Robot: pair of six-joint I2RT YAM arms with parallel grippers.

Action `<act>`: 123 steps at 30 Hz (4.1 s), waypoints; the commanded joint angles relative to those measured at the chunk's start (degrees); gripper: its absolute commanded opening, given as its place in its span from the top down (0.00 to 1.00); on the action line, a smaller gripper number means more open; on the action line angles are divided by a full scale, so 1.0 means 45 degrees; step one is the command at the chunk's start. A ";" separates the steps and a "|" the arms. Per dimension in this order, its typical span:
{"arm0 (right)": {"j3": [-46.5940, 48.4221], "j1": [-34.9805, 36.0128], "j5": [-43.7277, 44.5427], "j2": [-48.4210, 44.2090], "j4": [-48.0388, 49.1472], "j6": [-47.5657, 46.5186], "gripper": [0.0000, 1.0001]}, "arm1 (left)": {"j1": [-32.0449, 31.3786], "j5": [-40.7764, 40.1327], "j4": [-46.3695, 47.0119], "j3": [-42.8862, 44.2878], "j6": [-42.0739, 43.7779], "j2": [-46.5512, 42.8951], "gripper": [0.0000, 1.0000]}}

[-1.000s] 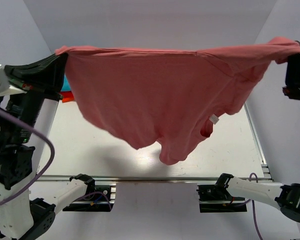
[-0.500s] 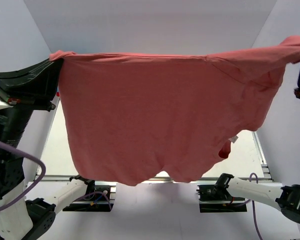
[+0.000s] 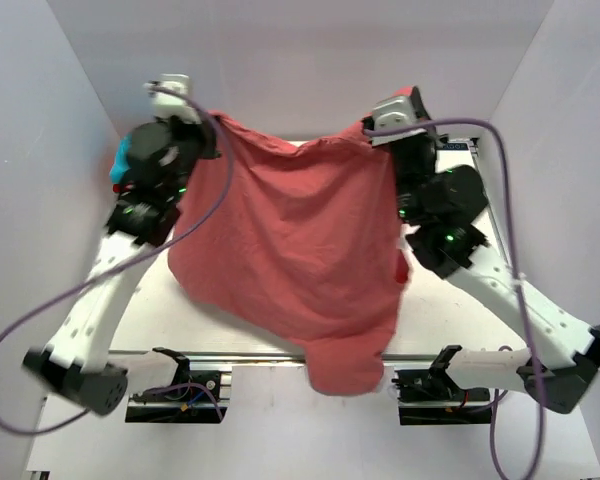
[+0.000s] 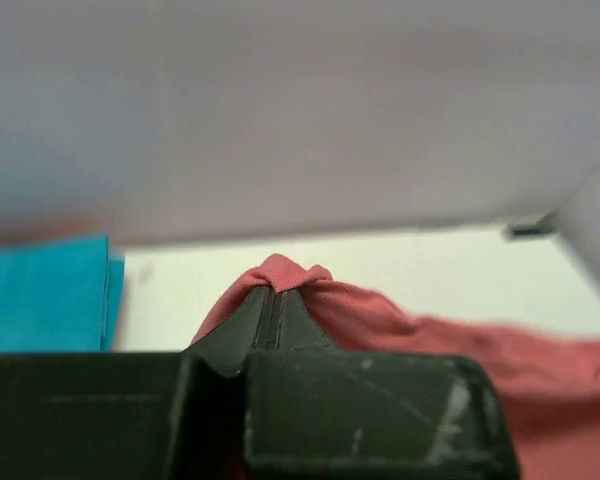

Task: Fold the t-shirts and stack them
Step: Flatten out the tshirt

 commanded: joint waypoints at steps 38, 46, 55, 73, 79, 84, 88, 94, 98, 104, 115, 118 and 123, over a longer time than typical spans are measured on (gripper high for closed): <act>0.9642 -0.7440 -0.3816 1.4855 -0.4934 0.9835 0.10 | 0.1402 -0.3331 0.4690 0.9119 -0.0049 1.6404 0.00; 0.6392 -0.7343 -0.5359 0.9592 -1.1693 1.4386 0.10 | 0.1285 -0.2942 -0.0018 0.6389 -0.0437 1.1387 0.00; -0.2283 -0.6640 -0.8544 0.5089 -1.1666 1.7239 0.10 | 0.1168 -0.1285 0.0634 -0.3120 -0.2627 0.6128 0.00; -0.5826 -0.6149 -0.9444 0.6375 -1.0258 1.9231 0.10 | 0.1187 -0.0675 0.0310 -0.3072 -0.3779 0.9387 0.00; -0.5866 -0.7144 -0.8393 0.7019 -1.1270 1.9760 0.10 | 0.1304 -0.1907 -0.0646 -0.1763 -0.3896 1.0734 0.00; -0.5632 -0.8239 -0.8623 0.7586 -1.1916 1.9897 0.10 | 0.1304 -0.1265 -0.0608 -0.1527 -0.4014 1.1010 0.00; -0.4990 -0.9311 -0.7785 0.7995 -1.2404 1.9780 0.10 | 0.1304 -0.0288 -0.0745 -0.1817 -0.3664 1.0211 0.00; -0.3369 -1.0740 -0.7374 0.9070 -1.2892 1.9311 0.10 | 0.1050 0.1140 0.0091 -0.4294 -0.3622 0.8181 0.00; -0.2877 -1.1676 -0.6710 0.9055 -1.3421 1.9078 0.10 | 0.1343 0.0614 -0.0294 -0.5081 -0.3779 0.7496 0.00; -0.3189 -1.1600 -0.6787 0.6499 -1.3654 1.8316 0.10 | 0.1050 0.0865 -0.0569 -0.5354 -0.3779 0.6149 0.00; -0.5806 -1.1463 -0.7453 0.1184 -1.3303 1.8724 0.10 | 0.1050 0.1626 -0.0745 -0.8419 -0.4072 0.1812 0.00; -0.6371 -1.1522 -0.7295 0.0423 -1.3966 1.9232 0.10 | 0.1050 0.2330 -0.0628 -0.9591 -0.4325 0.1422 0.06; -0.7618 -1.1541 -0.7507 -0.0691 -1.4593 2.0188 0.10 | 0.1050 0.2331 -0.0630 -1.1212 -0.4736 0.0699 0.19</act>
